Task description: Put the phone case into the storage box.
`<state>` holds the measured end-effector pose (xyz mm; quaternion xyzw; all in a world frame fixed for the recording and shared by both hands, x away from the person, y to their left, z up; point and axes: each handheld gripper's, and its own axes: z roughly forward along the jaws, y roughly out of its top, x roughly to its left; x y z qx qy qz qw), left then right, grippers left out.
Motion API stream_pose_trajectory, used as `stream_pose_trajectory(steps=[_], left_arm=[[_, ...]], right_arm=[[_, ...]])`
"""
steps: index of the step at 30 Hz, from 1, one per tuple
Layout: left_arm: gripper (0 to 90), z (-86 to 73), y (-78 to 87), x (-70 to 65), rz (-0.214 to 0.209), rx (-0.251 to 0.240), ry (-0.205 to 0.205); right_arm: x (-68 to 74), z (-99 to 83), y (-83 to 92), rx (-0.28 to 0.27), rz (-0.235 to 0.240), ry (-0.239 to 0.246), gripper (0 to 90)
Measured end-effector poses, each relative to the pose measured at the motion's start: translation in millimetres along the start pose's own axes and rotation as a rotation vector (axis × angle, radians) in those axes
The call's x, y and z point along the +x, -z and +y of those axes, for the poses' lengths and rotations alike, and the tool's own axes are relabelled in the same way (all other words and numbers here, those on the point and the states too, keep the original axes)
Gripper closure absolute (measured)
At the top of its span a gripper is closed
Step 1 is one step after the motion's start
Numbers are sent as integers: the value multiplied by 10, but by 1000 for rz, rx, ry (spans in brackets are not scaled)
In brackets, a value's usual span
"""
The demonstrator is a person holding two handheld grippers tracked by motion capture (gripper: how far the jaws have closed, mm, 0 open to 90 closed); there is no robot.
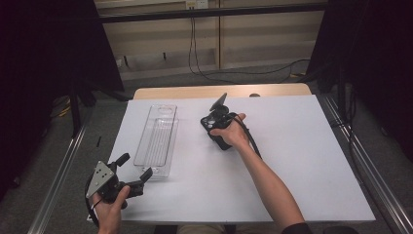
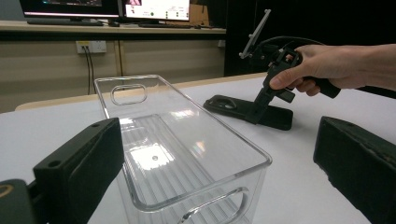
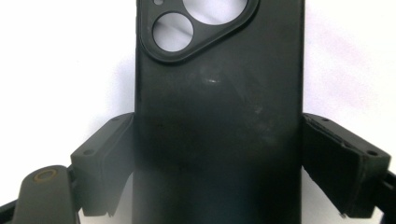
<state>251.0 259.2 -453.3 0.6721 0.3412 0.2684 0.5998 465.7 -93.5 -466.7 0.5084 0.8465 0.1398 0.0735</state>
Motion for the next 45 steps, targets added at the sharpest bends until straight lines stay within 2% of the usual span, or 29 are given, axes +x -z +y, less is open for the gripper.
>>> stream_pose_trajectory(steps=[1, 2, 3, 7, 9, 10, 12, 13, 14, 16, 20, 21, 22, 24, 28, 32, 33, 34, 35, 36, 37, 41, 42, 43, 45], left_arm=[[20, 0, 6, 3, -4, 6, -6], [20, 0, 6, 2, 3, 9, -5], [20, -1, 7, 5, -3, 11, -7], [20, -3, 4, 2, -3, 3, 5], [20, 0, 10, 10, 5, 6, -7], [20, -1, 6, 6, -1, 4, -2], [20, -4, 7, 7, 1, 7, -4], [20, -4, 4, 5, 0, 7, 0], [20, -5, 0, 4, 6, 5, 1], [20, -5, 5, 4, 5, 9, -4], [20, -4, 1, -2, 10, 11, 0], [20, -5, -3, -1, 6, 10, 0], [20, -6, -6, 0, 3, 10, 0], [20, -5, -8, -1, 5, 11, -2], [20, -7, -6, -2, 4, 13, -1], [20, -6, -7, -1, 8, 11, 3], [20, -7, -9, 4, -2, 11, 2], [20, -6, -11, 4, 7, 9, 3], [20, -6, -10, 6, 7, 11, 0], [20, -6, -10, 4, 1, 12, 0], [20, -3, -12, 3, 11, 10, 1], [20, 0, -10, 4, 9, 16, -6], [20, -1, -14, 6, 0, 15, -4], [20, -2, -16, 8, 3, 15, -4], [20, -3, -18, 7, 2, 14, -3]], right_arm=[[-9, 0, 1, -2, -1, 11, 144], [-2, -5, 7, 2, 0, -5, 147], [-6, -6, 9, 0, 2, 1, 149], [-16, -13, 17, -2, 9, 12, 153], [-19, -26, 20, -8, 12, 14, 155], [-29, -31, 31, -2, 5, 30, 155], [-39, -55, 33, -26, 21, 18, 155], [-52, -64, 48, -20, 19, 22, 155], [-67, -79, 40, -45, 34, 32, 154], [-90, -95, 64, -44, 26, 28, 155], [-142, -131, 106, -96, 40, 40, 155], [-146, -140, 122, -101, 51, 25, 155], [-160, -145, 139, -108, 45, 32, 155], [-160, -166, 169, -121, 54, 18, 155], [-170, -199, 212, -158, 66, 36, 155], [-162, -229, 252, -197, 73, 28, 155], [-174, -233, 251, -219, 74, 52, 155], [-165, -245, 267, -215, 81, 36, 155], [-174, -252, 263, -245, 82, 48, 155], [-162, -264, 280, -243, 87, 33, 155], [-172, -272, 277, -265, 85, 52, 155], [-180, -315, 290, -322, 92, 47, 155], [-176, -330, 302, -317, 94, 29, 155], [-192, -338, 304, -332, 97, 48, 155], [-203, -365, 319, -361, 101, 28, 155]])
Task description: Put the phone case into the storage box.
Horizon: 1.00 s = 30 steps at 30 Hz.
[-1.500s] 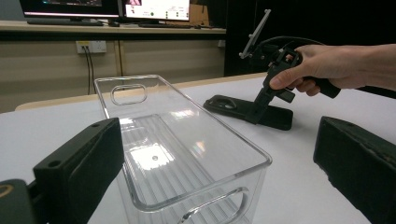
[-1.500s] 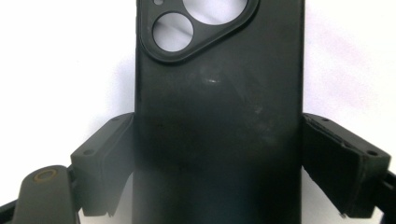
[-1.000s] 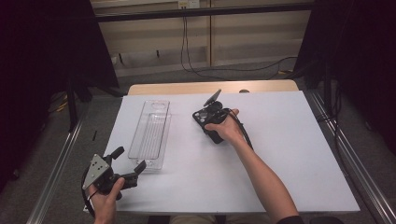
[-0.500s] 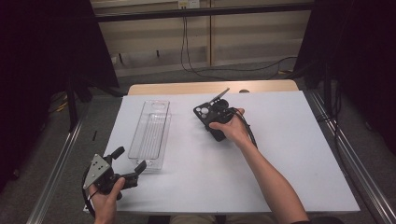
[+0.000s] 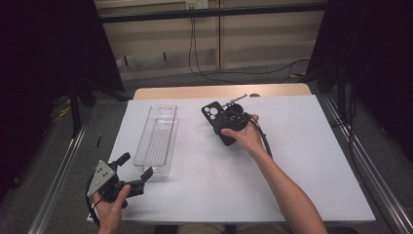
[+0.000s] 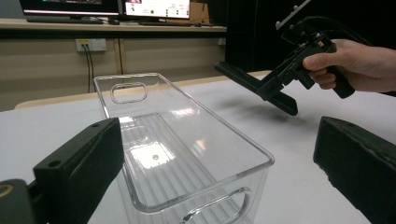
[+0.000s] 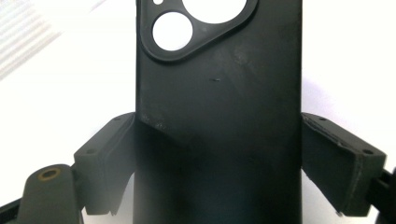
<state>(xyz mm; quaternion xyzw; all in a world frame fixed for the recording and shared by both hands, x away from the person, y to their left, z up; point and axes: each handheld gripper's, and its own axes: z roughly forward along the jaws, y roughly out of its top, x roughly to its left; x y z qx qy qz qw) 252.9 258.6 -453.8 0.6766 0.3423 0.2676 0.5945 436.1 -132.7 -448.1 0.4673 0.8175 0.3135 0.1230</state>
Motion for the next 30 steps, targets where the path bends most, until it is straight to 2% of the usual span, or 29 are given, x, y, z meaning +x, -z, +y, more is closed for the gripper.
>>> stream_pose_trajectory(steps=[5, 8, 12, 15, 20, 22, 25, 30], left_arm=[[20, -3, -2, 1, -7, -2, -3], [20, -7, 6, -2, -3, -1, 6], [20, -5, 9, 5, -4, 1, -3], [20, -4, 6, -1, 5, -5, 3], [20, -5, -1, -7, 6, -8, 5], [20, -6, 6, -6, 3, -2, 3], [20, -8, 1, -8, 6, -7, 11], [20, 0, 1, -5, 0, 2, -7]], right_arm=[[-35, -56, 35, -84, 26, 39, 155], [-46, -89, 45, -120, 29, 43, 154], [-62, -127, 68, -160, 27, 37, 154], [-72, -162, 82, -201, 48, 36, 154], [-75, -225, 112, -269, 47, 29, 151], [-80, -255, 128, -295, 68, 33, 152], [-92, -305, 163, -335, 76, 27, 152], [-147, -401, 241, -403, 79, 11, 151]])
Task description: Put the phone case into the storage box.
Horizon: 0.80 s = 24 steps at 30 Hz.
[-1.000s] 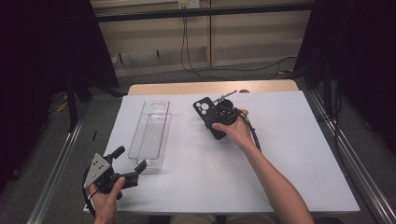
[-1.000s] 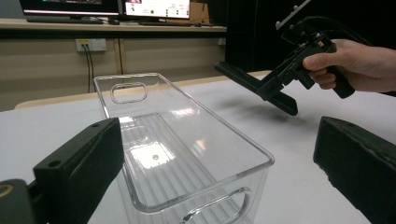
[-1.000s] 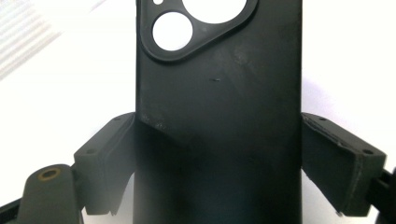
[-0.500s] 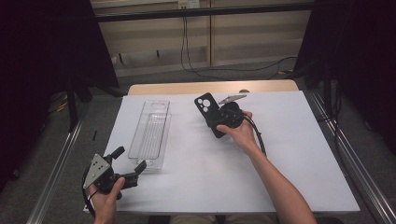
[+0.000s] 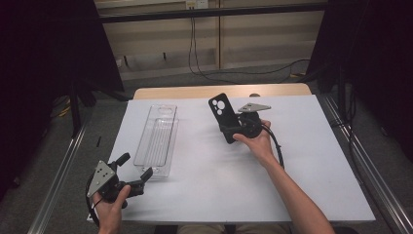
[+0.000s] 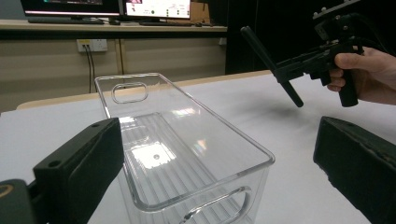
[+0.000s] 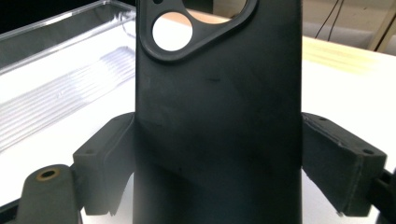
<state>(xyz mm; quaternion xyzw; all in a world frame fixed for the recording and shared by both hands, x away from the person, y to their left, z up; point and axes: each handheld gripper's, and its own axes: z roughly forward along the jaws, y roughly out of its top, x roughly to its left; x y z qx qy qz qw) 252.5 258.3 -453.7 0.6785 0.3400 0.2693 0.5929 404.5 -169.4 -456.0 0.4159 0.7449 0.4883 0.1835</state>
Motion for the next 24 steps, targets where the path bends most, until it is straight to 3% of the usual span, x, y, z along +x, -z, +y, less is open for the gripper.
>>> stream_pose_trajectory(steps=[7, 24], left_arm=[[20, 2, -10, -9, 2, -6, 7], [22, 11, -12, -10, -2, 1, 2]], right_arm=[[-86, -83, 200, -65, -4, -19, 151], [-177, -290, 674, -114, 2, -49, 149]])
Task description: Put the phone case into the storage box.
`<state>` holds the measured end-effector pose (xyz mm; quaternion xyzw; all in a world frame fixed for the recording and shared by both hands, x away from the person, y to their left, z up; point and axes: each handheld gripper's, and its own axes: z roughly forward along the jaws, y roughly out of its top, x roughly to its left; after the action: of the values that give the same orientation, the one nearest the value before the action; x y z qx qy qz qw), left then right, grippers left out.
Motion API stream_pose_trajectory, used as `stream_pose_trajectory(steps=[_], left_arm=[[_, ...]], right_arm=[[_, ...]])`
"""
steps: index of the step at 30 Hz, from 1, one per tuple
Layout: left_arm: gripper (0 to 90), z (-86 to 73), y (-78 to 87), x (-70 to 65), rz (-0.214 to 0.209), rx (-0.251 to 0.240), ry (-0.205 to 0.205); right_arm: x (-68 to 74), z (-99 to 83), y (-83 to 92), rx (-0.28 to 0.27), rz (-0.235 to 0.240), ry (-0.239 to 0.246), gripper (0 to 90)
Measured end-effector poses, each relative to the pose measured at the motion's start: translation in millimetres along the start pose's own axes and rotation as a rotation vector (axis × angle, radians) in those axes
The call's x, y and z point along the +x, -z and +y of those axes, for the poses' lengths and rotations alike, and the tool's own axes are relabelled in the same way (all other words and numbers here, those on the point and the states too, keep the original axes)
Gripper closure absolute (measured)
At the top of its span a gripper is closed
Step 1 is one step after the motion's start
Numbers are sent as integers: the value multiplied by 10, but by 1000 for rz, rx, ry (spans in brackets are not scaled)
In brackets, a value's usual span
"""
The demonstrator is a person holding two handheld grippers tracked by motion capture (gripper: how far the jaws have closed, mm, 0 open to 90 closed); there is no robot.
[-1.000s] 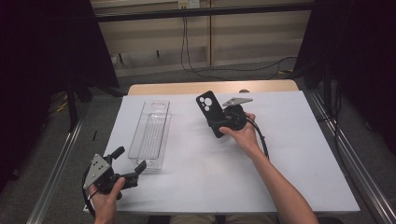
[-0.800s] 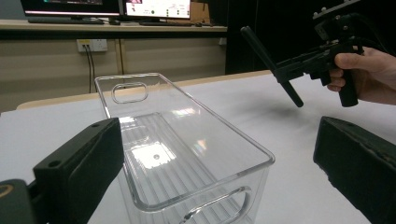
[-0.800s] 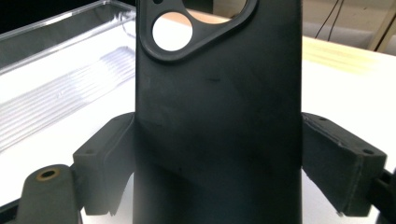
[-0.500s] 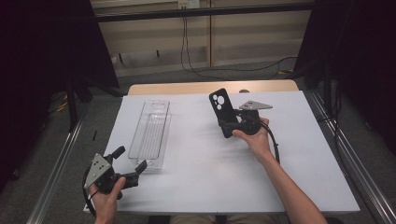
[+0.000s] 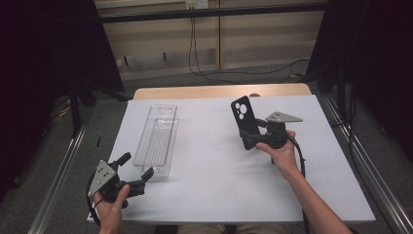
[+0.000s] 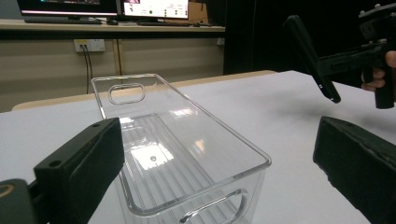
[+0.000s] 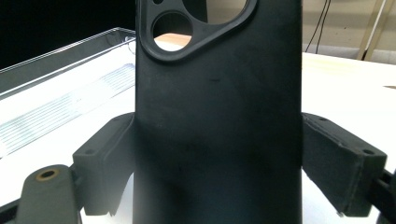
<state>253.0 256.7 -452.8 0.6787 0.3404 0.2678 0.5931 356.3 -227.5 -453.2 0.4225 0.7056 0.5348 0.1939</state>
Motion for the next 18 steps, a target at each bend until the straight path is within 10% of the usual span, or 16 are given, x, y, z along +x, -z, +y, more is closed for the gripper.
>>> stream_pose_trajectory(steps=[18], left_arm=[[22, 7, -50, -55, -41, -7, 13]], right_arm=[[77, -142, 362, -24, 59, 33, 147]])
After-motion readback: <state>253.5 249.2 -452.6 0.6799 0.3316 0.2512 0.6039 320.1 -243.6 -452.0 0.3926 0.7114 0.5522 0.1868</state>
